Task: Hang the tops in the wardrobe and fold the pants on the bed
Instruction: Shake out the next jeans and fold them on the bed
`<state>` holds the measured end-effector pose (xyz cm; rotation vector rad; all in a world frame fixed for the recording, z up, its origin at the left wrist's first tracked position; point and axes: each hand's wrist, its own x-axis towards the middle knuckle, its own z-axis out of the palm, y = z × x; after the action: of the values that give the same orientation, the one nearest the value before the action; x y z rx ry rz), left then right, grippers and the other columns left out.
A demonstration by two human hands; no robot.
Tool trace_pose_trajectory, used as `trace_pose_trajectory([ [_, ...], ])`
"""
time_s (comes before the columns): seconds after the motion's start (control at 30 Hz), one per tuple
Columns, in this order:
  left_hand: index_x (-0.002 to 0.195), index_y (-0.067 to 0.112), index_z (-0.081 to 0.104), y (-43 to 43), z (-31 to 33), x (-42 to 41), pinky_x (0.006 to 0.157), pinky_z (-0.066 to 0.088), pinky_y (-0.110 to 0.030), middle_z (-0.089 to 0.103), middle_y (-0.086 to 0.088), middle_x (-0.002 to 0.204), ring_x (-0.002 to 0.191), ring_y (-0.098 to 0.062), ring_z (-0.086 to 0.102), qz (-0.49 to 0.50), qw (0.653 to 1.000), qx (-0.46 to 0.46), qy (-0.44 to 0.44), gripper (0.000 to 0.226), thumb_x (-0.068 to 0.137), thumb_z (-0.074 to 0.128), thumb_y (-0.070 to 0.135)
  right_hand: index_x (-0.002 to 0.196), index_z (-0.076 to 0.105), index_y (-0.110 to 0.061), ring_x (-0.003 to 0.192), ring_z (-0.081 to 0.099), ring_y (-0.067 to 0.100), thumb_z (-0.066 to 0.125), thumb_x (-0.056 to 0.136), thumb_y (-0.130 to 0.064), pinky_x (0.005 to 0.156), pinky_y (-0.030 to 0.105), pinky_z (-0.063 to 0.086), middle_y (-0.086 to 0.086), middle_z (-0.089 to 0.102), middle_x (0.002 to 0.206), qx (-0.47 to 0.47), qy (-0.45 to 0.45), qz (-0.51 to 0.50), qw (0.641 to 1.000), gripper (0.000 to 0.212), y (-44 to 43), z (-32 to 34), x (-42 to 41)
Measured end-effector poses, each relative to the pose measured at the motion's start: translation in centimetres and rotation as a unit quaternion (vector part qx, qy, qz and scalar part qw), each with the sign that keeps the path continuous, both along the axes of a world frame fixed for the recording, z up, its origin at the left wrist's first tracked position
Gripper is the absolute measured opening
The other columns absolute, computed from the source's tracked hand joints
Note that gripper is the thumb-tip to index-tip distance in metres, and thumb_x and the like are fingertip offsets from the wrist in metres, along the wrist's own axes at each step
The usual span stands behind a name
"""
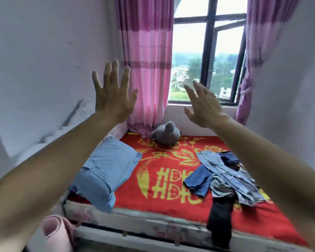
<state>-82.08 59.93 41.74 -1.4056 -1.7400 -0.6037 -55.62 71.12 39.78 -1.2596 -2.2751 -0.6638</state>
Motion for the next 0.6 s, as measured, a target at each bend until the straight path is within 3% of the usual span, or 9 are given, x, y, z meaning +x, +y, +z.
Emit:
trace_pose_trajectory([
  [0.2, 0.157, 0.019, 0.006, 15.1, -6.0, 6.8, 0.116, 0.003, -0.064, -0.006, -0.015, 0.164, 0.151, -0.032, -0.002, -0.084, 0.995, -0.045, -0.016, 0.074, 0.097, 0.022, 0.057, 0.158, 0.01, -0.016, 0.146, 0.025, 0.038, 0.063, 0.091, -0.037, 0.113, 0.054, 0.032, 0.017, 0.015, 0.162, -0.078, 0.037, -0.083, 0.993, 0.088, 10.4, -5.0, 10.1],
  [0.4, 0.158, 0.018, 0.007, 29.7, -13.2, 9.0, 0.114, 0.003, -0.066, -0.005, -0.017, 0.164, 0.151, -0.034, -0.004, -0.167, 0.982, -0.09, -0.003, 0.077, 0.098, 0.04, 0.053, 0.158, 0.006, -0.014, 0.151, 0.012, 0.035, 0.06, 0.089, -0.03, 0.121, 0.053, 0.017, 0.019, 0.008, 0.163, -0.134, 0.029, -0.171, 0.976, 0.089, 20.5, -12.6, 13.7],
  [0.6, 0.158, 0.02, 0.001, 42.8, -17.8, 11.6, 0.116, 0.002, -0.065, -0.018, -0.013, 0.162, 0.15, -0.032, -0.01, -0.219, 0.956, -0.183, -0.069, 0.074, 0.099, 0.03, 0.055, 0.159, 0.003, -0.016, 0.152, 0.008, 0.033, 0.059, 0.089, -0.032, 0.123, 0.049, 0.013, 0.018, 0.002, 0.165, -0.184, 0.024, -0.238, 0.954, 0.09, 28.6, -16.6, 15.0],
])
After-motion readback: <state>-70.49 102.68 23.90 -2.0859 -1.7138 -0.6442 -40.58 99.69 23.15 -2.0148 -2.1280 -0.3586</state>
